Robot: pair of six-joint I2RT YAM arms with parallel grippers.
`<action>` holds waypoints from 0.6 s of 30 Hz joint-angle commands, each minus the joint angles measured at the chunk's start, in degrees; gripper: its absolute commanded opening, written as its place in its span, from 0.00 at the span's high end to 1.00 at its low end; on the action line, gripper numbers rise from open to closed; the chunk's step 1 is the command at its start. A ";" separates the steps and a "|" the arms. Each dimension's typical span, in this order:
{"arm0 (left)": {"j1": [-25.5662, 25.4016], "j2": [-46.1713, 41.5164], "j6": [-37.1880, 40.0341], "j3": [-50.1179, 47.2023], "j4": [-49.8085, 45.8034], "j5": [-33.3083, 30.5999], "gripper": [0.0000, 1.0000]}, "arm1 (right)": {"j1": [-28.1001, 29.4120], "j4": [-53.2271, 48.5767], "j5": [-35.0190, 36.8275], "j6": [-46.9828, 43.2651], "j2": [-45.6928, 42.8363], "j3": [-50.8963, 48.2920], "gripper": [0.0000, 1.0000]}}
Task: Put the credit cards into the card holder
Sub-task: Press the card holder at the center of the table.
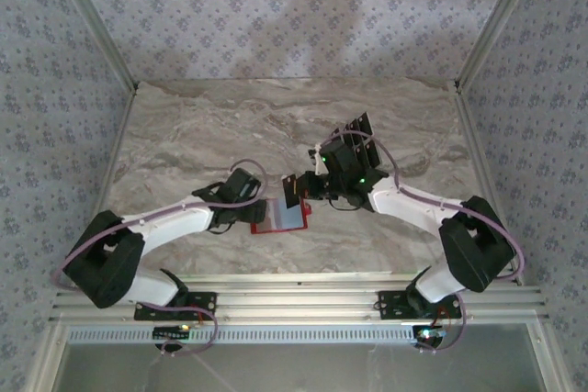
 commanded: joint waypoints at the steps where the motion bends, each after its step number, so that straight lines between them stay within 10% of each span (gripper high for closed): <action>1: -1.70 0.19 0.80 0.99 0.16 -2.29 0.15 | 0.78 6.39 -1.30 2.40 0.92 -1.98 1.00; 18: -4.38 1.75 -3.31 -0.23 -6.64 -10.51 0.15 | 2.52 12.01 -1.95 3.44 6.58 -4.65 1.00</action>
